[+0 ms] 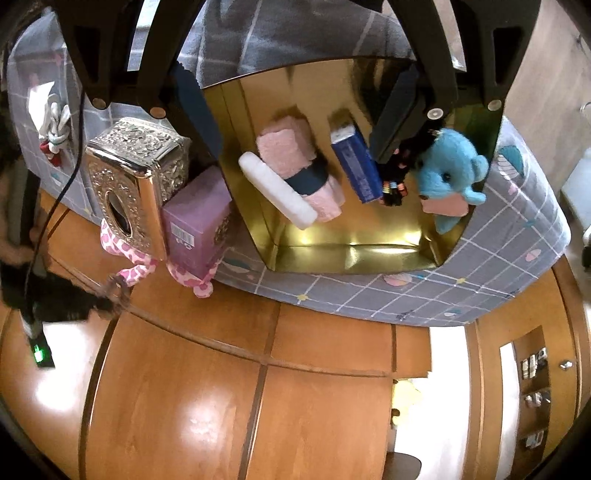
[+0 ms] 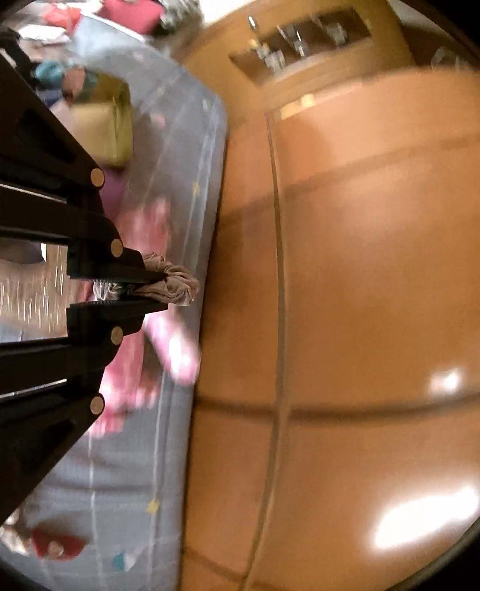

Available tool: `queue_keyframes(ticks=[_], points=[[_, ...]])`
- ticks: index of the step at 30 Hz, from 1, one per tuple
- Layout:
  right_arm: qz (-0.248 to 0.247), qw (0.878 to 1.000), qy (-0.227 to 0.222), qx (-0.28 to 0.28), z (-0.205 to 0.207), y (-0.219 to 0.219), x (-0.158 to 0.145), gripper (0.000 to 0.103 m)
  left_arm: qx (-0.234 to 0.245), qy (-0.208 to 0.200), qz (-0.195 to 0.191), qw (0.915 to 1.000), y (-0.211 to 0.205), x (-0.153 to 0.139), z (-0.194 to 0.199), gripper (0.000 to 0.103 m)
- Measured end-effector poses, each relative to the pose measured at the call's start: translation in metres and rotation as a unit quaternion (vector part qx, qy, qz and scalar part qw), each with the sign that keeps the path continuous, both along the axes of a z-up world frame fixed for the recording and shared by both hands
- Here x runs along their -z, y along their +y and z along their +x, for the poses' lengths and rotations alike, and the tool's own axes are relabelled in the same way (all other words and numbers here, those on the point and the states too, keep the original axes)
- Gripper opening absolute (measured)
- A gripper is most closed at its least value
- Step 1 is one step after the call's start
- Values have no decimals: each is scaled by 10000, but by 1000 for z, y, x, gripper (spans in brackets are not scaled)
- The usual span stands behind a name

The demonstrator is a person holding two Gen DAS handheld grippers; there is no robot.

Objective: Organize soft objects
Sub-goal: 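Carry the white knit doll into the tray and release it with the right tool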

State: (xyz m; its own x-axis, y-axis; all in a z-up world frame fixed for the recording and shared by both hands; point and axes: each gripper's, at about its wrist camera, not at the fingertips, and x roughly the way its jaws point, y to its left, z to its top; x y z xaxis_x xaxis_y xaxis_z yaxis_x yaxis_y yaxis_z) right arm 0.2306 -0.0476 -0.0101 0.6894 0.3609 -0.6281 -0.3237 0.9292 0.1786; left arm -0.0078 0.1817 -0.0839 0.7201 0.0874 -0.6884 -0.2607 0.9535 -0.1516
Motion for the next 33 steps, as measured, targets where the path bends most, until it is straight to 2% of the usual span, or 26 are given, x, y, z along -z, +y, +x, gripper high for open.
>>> queue_keyframes(ticks=[4, 8, 14, 19, 25, 27, 33], points=[[141, 9949, -63, -997, -25, 55, -5, 5, -108, -42, 60, 9999, 6, -2, -8, 83], [38, 9816, 33, -1911, -59, 99, 8, 5, -286, -83, 66, 9995, 17, -3, -15, 83], [-240, 9635, 364, -2643, -102, 128, 43, 5, -534, -180, 44, 9984, 31, -6, -22, 83], [-500, 9568, 698, -2779, -120, 143, 78, 6, -665, -195, -8, 9976, 40, -4, -24, 83], [-606, 9560, 1004, -2690, -118, 165, 99, 8, -788, -193, 26, 9967, 47, -4, -24, 83], [-492, 9568, 1127, -2635, -114, 168, 101, 18, -827, -177, 13, 9964, 50, -3, -24, 83], [-254, 9621, 1253, -2407, -111, 167, 101, 30, -970, -138, -32, 9952, 59, 0, -24, 83]])
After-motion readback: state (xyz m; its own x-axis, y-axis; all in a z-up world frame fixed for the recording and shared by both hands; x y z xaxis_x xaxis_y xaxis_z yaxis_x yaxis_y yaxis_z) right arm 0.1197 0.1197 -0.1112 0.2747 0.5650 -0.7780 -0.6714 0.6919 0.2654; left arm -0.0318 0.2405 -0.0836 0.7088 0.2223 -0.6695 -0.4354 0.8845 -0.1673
